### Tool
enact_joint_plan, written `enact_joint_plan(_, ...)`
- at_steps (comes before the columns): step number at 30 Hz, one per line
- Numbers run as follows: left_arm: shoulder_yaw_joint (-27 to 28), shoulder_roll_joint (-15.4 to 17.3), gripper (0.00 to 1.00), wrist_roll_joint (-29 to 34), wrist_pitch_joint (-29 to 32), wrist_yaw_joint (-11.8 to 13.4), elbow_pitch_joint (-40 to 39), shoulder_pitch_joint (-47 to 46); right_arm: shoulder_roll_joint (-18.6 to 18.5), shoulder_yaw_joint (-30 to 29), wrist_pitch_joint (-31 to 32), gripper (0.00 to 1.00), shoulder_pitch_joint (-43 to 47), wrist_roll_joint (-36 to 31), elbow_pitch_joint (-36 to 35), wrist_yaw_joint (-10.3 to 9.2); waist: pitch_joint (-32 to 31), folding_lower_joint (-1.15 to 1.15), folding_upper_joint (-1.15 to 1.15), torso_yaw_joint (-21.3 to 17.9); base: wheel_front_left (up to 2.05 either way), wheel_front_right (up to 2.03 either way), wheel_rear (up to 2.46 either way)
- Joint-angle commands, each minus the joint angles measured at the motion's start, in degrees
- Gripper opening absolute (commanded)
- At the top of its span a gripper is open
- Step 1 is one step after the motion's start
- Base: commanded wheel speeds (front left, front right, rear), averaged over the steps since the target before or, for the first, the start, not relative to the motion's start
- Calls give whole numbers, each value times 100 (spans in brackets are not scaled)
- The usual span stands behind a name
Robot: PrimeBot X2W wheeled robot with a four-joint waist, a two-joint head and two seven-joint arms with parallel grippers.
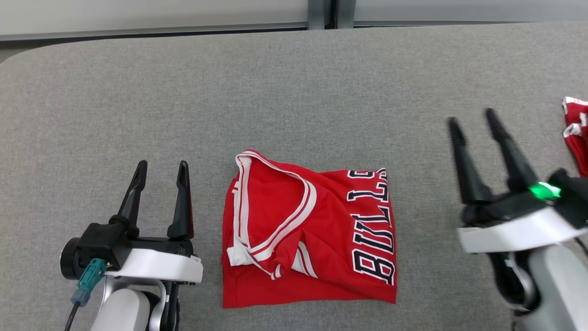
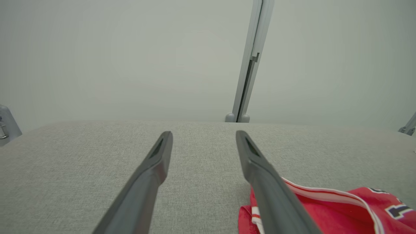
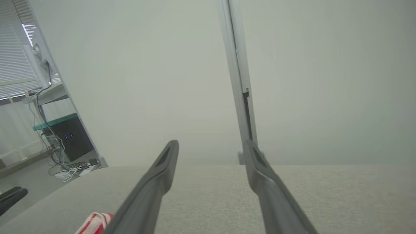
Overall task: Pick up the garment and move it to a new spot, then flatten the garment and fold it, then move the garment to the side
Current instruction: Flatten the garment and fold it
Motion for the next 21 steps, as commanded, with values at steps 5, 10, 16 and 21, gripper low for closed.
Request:
enact_joint_plan(5,13,159,100,60,30,29,5,110,-114,-933,263,100,750,-330,-200,0,-158,0,0,-86,0,0,0)
enact_joint_plan(10,-17,264,100,93,124,11,-16,200,-67,-1432,540,100,1337,-543,-485,0,-247,0,0,-136,0,0,0)
enact_joint_plan(16,-46,312,100,61,172,18,1,201,57,-1505,720,100,1644,-616,-746,0,-301,0,0,-183,0,0,0)
enact_joint_plan(21,-74,322,100,40,206,43,-11,210,114,-1495,802,100,1694,-651,-851,0,-318,0,0,-190,0,0,0)
